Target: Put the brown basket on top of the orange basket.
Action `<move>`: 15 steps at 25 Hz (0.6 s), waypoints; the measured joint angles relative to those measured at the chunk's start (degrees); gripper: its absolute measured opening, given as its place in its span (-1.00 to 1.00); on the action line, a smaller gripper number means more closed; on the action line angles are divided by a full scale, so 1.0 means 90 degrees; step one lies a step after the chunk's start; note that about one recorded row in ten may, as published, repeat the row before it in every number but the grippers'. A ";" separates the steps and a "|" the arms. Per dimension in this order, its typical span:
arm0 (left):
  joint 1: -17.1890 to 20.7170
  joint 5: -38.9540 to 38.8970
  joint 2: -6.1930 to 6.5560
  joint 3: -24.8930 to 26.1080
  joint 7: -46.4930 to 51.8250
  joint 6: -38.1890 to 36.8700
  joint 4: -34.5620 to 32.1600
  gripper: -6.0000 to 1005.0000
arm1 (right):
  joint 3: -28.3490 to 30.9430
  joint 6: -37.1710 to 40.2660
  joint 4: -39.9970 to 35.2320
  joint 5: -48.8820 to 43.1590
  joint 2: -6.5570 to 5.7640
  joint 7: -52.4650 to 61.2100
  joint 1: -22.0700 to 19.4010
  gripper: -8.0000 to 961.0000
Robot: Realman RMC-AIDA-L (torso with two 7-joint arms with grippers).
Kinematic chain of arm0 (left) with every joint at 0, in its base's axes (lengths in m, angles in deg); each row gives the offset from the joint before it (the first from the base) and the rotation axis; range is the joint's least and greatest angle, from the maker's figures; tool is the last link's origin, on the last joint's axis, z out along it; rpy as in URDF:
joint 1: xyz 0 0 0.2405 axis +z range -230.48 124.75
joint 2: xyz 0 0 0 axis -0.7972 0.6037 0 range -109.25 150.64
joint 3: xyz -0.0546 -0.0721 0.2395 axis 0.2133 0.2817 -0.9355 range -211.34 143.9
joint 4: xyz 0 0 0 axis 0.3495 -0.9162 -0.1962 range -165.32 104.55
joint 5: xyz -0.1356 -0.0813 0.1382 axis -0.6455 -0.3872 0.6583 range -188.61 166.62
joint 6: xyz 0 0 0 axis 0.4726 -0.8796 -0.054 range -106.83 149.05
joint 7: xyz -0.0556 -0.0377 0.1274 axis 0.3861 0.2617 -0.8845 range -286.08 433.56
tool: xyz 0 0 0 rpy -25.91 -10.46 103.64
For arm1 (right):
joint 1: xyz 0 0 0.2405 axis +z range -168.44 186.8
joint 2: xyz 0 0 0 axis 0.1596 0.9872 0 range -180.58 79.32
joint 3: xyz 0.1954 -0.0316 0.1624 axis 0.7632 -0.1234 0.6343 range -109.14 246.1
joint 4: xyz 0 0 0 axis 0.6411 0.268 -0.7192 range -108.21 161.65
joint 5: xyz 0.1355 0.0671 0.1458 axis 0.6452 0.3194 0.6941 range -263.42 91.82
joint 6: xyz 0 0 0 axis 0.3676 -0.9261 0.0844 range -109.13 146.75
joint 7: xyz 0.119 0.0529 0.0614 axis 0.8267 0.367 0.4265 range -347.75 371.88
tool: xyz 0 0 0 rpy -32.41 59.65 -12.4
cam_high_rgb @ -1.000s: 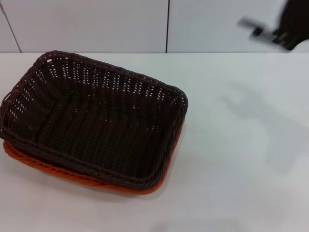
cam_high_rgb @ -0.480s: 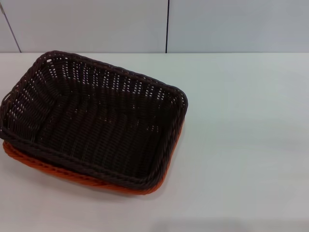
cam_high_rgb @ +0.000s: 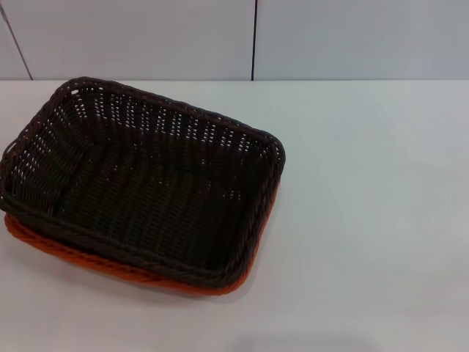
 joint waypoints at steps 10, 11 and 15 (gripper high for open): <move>-0.0031 0.0000 -0.0008 0.0000 -0.0158 -0.0101 -0.0039 0.60 | 0.0023 -0.1009 0.0003 -0.0235 -0.0054 -0.0010 0.0093 0.46; -0.0046 0.0001 -0.0009 0.0000 -0.0201 -0.0101 -0.0046 0.60 | 0.0017 -0.1086 -0.0017 -0.0289 -0.0054 -0.0010 0.0094 0.47; -0.0104 0.0000 -0.0010 0.0001 -0.0252 -0.0075 -0.0129 0.60 | 0.0075 -0.1144 -0.0036 -0.0362 -0.0026 -0.0019 0.0130 0.52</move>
